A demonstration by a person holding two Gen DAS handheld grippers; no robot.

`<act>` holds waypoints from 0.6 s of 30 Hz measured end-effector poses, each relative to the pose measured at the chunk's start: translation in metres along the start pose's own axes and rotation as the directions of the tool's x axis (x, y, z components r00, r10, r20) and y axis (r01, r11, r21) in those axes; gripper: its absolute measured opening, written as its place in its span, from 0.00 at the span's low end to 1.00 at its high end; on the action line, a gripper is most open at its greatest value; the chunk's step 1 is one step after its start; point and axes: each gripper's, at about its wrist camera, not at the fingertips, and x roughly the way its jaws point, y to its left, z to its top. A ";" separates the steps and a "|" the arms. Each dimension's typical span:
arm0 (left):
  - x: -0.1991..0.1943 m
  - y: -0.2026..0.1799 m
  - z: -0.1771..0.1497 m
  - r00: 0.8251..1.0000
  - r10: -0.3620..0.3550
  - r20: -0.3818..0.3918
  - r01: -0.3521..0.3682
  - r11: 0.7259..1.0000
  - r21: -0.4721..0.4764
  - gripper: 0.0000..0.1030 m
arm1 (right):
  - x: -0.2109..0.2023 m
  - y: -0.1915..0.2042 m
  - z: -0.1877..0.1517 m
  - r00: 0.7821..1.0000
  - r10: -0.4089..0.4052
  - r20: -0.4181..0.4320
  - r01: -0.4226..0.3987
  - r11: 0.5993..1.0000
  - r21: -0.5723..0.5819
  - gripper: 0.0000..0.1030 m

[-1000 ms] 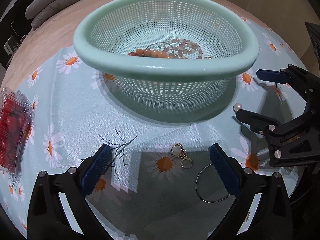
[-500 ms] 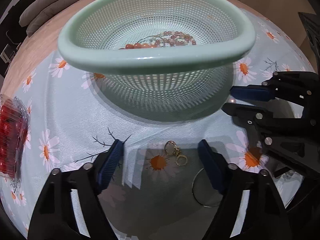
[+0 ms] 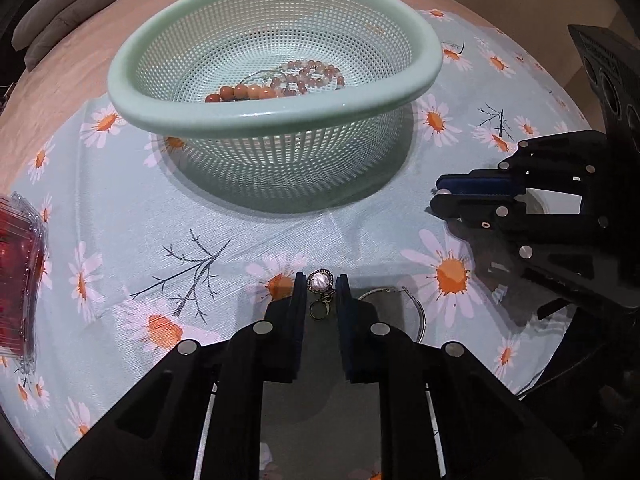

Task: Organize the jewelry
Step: 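Grasp the gold round charm with the left tool while the right tool grasps the pearl earring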

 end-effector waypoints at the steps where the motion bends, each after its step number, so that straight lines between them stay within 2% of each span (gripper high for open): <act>1: -0.004 0.000 -0.001 1.000 -0.001 0.007 0.001 1.000 0.002 0.15 | -0.005 0.001 -0.001 1.000 0.005 0.000 -0.005 1.000 -0.011 0.10; 6: -0.030 0.001 0.004 0.998 0.017 0.063 -0.017 1.000 -0.008 0.15 | -0.034 -0.001 -0.005 0.999 0.015 0.044 -0.014 0.999 -0.032 0.10; 10: -0.057 0.020 -0.001 0.994 0.019 0.109 -0.016 0.999 -0.032 0.15 | -0.062 -0.009 -0.003 0.994 0.013 0.107 -0.012 1.000 -0.012 0.11; 18: -0.094 0.033 0.015 0.984 0.027 0.179 -0.010 0.996 -0.093 0.15 | -0.101 -0.013 0.020 0.970 0.019 0.244 -0.029 0.999 0.037 0.11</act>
